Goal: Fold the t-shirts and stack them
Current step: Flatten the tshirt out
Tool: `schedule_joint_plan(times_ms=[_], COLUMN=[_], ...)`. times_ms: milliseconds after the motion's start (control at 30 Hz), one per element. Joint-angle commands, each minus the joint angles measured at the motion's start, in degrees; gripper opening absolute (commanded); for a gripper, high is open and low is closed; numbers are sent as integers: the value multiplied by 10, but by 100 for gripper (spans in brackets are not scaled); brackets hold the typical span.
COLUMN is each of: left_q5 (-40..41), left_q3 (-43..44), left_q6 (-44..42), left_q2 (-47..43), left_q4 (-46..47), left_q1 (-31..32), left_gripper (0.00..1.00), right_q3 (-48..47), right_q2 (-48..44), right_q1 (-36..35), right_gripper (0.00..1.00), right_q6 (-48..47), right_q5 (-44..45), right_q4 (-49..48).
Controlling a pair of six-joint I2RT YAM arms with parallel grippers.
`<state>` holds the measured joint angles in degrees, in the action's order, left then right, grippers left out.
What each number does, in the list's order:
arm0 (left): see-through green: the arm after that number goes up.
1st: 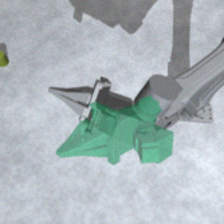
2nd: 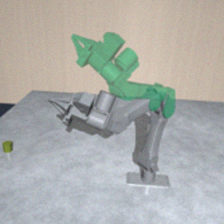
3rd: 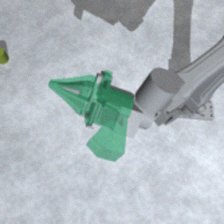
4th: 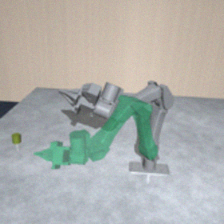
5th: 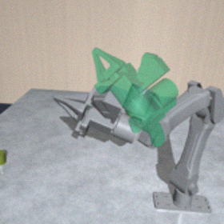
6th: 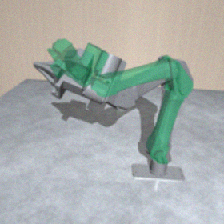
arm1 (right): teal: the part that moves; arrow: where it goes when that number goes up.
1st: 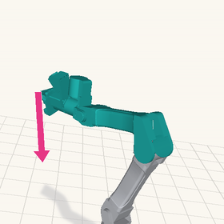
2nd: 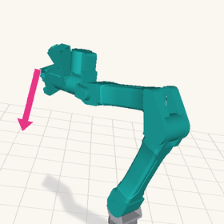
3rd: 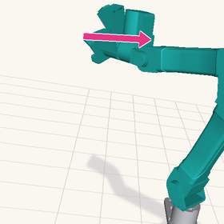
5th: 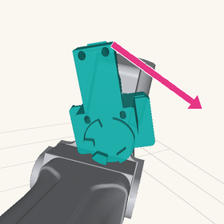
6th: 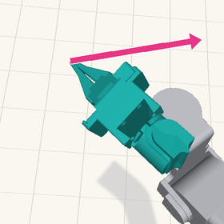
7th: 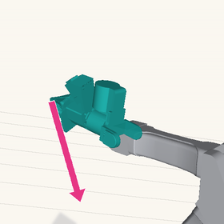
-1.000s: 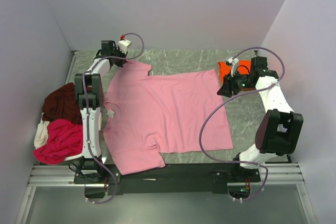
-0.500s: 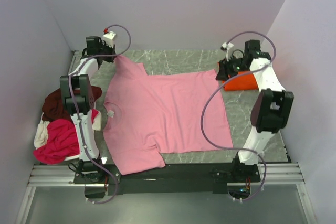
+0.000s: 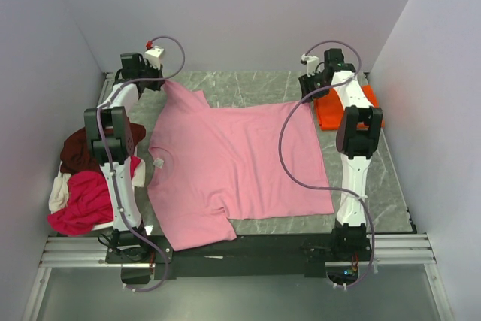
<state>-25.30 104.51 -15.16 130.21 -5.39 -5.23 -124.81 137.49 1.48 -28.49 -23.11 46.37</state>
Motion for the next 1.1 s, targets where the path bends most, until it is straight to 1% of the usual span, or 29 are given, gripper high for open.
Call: schedule_joint_plan(times_ms=[0, 33, 100, 233, 300, 367, 500, 533, 667, 733, 833, 867, 900, 933, 1000, 1067], left_q5=[-15, -17, -18, -20, -21, -22, -22, -22, -23, -23, -22, -24, -24, -23, -23, -24], left_q3=[5, 4, 3, 4, 4, 3, 2, 0, -3, -4, -4, -4, -3, -2, -2, 1], left_q6=[0, 0, 0, -1, 0, 1, 0, 0, 0, 0, 0, 0, 0, 0, 0, 2], left_q2=[-17, -16, -15, -13, -14, -15, -18, -19, -20, -20, -21, -21, -21, -21, -21, -20], left_q4=[9, 9, 9, 7, 7, 8, 6, 6, 7, 6, 6, 5, 4, 4, 5, 5], left_q1=[-2, -2, -2, -3, -2, -2, -2, -2, -3, -2, -2, -2, -2, -2, -2, -2], left_gripper=[0, 0, 1, 0, 0, 0, 0, 0, 0, 0, 0, 0, 0, 0, 0, 0], right_q3=[-72, -91, -99, -86, -84, -90, -85, -84, -92, -97, -100, -101, -105, -106, -109, -108], right_q2=[22, 30, 44, 41, 41, 45, 45, 45, 50, 53, 54, 56, 58, 59, 60, 59], right_q1=[-4, -6, -10, -12, -12, -12, -12, -25, -30, -31, -31, -31, -32, -32, -33, -33], right_gripper=[56, 56, 54, 52, 49, 47, 45, 44, 40, 33, 31, 26, 18, 7, 2, 0], right_q6=[28, 27, 25, 19, 18, 13, 0, -1, -8, -11, -15, -17, -15, -15, -13, -12], right_q5=[33, 37, 40, 54, 56, 50, 46, 46, 45, 44, 41, 41, 43, 46, 47, 50], right_q4=[-13, -9, -3, -9, -10, 1, 12, 15, 27, 31, 36, 36, 36, 37, 37, 36])
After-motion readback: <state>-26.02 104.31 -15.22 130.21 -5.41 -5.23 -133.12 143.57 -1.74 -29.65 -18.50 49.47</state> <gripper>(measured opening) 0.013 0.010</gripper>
